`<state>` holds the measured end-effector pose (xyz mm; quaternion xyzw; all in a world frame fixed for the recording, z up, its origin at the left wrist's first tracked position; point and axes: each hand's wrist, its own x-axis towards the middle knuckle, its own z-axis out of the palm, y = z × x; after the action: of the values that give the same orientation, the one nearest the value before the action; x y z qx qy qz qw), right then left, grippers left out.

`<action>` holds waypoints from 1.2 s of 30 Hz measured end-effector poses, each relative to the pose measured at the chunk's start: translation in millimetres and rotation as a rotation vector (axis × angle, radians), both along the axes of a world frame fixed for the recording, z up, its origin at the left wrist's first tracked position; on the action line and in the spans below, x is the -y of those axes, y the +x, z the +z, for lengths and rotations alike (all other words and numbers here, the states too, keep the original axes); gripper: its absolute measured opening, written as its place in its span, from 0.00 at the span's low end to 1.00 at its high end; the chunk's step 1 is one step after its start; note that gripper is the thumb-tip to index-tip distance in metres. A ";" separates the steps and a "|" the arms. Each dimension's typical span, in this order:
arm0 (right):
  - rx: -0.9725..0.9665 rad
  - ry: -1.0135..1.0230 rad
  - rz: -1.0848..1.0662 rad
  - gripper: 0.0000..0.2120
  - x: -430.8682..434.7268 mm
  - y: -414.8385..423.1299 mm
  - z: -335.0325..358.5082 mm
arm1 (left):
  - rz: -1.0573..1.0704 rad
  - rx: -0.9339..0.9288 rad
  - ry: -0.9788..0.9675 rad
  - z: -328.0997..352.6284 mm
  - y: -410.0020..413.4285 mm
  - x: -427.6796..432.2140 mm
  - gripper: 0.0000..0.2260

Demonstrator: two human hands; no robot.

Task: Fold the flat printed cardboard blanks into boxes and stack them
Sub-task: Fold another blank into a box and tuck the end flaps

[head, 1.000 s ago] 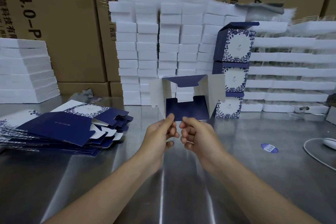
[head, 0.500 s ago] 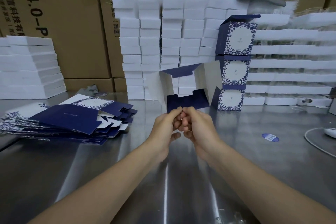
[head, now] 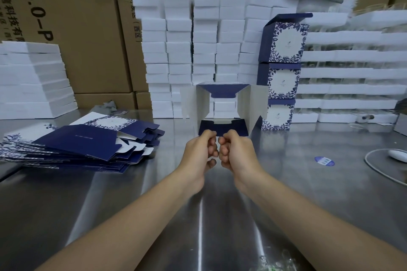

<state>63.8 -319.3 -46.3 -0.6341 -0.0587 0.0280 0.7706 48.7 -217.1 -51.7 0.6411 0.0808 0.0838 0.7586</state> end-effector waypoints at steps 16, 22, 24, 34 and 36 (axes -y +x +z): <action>-0.020 -0.036 -0.033 0.15 -0.2 7.8 -0.8 | 0.075 0.014 0.078 3.7 0.5 3.5 0.16; -0.056 -0.082 -0.071 0.15 6.6 13.0 1.8 | 0.153 0.008 0.139 5.7 5.1 0.0 0.15; -0.041 -0.060 -0.118 0.16 8.8 15.1 4.6 | 0.156 0.002 0.134 6.7 5.6 -0.5 0.14; -0.011 -0.094 -0.134 0.15 13.8 17.2 7.5 | 0.238 -0.008 0.132 7.3 6.4 -3.8 0.14; 0.024 -0.089 -0.157 0.14 16.0 18.8 8.4 | 0.238 0.001 0.141 9.0 6.5 -5.4 0.14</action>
<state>82.6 -335.3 -37.9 -0.6704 -0.0166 -0.0375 0.7408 55.2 -211.7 -42.6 0.6785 0.1500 0.1790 0.6965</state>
